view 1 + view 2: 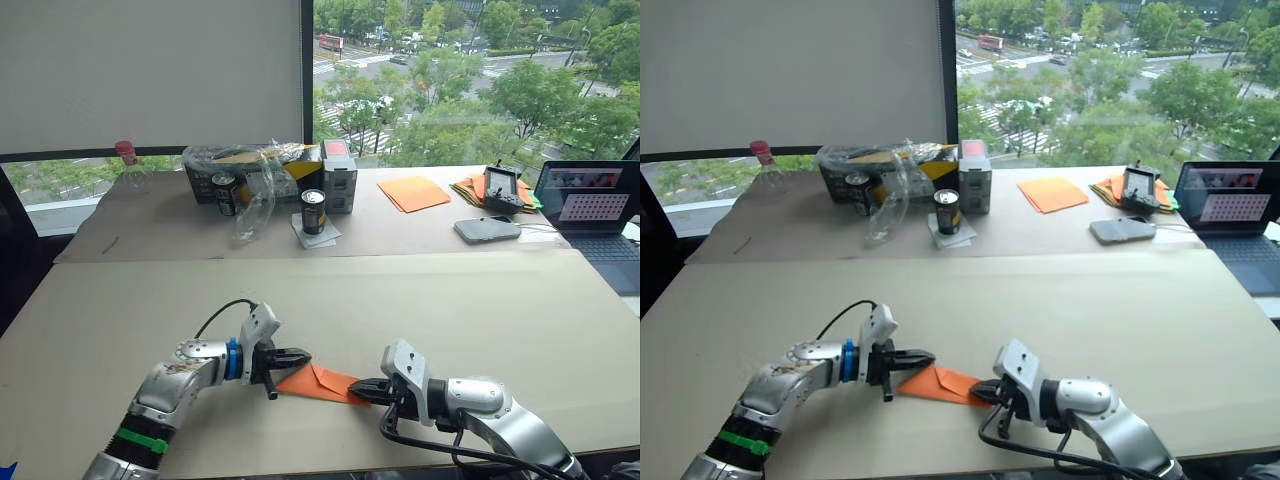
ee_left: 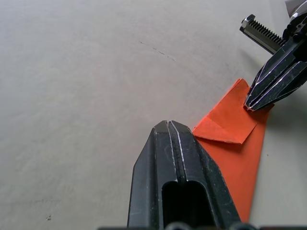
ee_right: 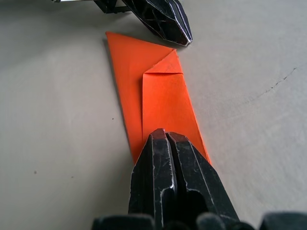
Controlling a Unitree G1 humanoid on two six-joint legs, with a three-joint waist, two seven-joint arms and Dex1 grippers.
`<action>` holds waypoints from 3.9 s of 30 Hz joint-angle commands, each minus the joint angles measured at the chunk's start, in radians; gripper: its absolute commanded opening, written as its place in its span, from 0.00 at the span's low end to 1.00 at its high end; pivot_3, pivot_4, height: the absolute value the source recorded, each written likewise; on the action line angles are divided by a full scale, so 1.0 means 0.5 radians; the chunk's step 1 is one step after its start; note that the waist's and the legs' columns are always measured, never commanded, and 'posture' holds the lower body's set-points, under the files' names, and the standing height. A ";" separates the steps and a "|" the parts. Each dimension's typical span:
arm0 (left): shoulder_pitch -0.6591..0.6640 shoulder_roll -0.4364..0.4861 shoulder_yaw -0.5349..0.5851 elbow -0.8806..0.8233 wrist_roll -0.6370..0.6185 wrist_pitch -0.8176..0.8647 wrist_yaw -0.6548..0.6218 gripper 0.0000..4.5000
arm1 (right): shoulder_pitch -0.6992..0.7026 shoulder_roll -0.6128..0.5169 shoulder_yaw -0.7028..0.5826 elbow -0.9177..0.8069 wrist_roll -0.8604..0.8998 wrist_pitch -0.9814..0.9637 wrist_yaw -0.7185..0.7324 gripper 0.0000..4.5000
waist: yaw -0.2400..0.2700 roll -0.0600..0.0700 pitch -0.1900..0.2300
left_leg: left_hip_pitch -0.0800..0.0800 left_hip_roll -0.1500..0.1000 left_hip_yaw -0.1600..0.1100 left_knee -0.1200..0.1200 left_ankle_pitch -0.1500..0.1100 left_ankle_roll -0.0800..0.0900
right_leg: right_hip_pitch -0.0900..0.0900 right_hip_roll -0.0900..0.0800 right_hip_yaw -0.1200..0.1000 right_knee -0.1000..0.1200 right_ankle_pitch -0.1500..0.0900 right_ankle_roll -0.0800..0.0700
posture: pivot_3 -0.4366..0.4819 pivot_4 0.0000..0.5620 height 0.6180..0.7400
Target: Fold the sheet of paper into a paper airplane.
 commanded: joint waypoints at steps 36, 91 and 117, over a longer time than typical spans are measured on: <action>0.203 0.508 0.376 -0.508 -0.631 0.289 -0.318 0.00 | -0.804 -0.203 -0.154 -0.018 0.126 0.360 0.098 0.01 | 0.014 0.002 0.022 | -0.055 -0.005 0.005 0.004 0.005 -0.007 | -0.065 -0.003 0.004 0.011 0.012 -0.014 | 0.48 0.27 1.00; 0.062 0.378 0.089 -0.218 -0.163 -0.040 -0.260 0.00 | -1.471 -0.420 -0.519 1.176 -0.173 0.779 -0.358 0.00 | -0.005 0.002 0.023 | -0.061 -0.008 0.009 0.028 0.005 -0.007 | -0.070 -0.004 0.007 0.033 0.012 -0.014 | 0.48 0.27 1.00; 0.147 0.073 0.385 -0.382 -0.293 -0.431 -0.067 0.00 | -2.140 -0.294 -0.715 3.074 -0.414 0.074 -0.501 0.21 | -0.010 0.003 0.023 | -0.063 -0.007 0.017 0.031 0.004 -0.006 | -0.068 -0.005 0.011 0.029 0.013 -0.013 | 0.48 0.27 1.00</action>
